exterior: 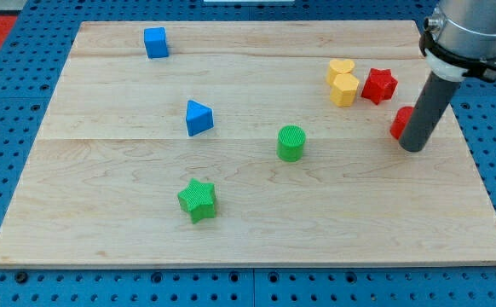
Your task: Push the red circle closer to the yellow hexagon
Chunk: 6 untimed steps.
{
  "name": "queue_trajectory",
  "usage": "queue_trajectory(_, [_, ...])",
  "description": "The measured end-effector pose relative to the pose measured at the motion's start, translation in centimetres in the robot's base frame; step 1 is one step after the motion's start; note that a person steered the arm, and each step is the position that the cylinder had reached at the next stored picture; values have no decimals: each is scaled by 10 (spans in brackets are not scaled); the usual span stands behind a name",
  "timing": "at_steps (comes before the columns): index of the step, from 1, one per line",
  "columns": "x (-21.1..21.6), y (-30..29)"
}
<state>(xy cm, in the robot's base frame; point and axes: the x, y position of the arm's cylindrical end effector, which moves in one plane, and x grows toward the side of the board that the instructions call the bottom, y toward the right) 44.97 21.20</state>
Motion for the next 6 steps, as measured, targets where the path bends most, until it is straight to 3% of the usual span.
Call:
queue_trajectory(4, [-25, 44])
queue_trajectory(6, [-46, -7])
